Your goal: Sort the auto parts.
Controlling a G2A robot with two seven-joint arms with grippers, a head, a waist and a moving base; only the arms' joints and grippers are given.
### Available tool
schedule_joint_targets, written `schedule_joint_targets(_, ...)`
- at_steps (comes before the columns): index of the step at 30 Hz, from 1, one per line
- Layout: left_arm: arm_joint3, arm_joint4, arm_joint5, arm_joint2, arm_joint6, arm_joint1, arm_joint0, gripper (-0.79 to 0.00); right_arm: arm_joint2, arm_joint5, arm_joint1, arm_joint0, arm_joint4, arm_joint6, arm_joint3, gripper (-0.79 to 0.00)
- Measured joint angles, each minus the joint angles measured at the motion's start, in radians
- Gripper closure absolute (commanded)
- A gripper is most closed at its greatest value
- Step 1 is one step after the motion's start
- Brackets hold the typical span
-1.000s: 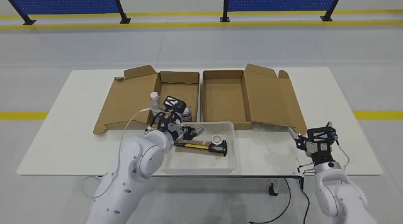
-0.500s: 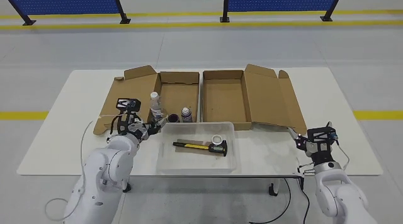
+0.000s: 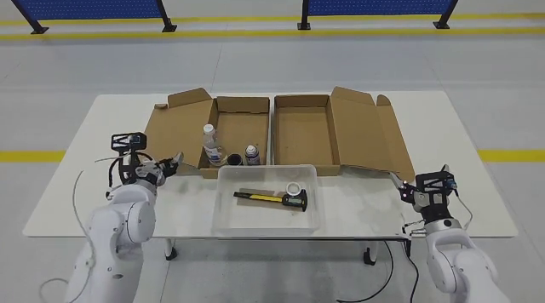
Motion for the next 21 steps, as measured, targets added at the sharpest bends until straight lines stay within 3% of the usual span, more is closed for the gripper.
schedule_joint_targets(13, 0.018, -0.003, -0.015, -0.003, -0.005, 0.001, -0.012, -0.785, -0.028, -0.015, -0.007, 0.026, 0.034, 0.030, -0.048, -0.785)
schedule_joint_targets(21, 0.018, -0.004, -0.015, -0.003, -0.005, 0.001, -0.012, -0.785, -0.139, -0.074, -0.011, 0.101, -0.021, 0.295, -0.216, -0.785)
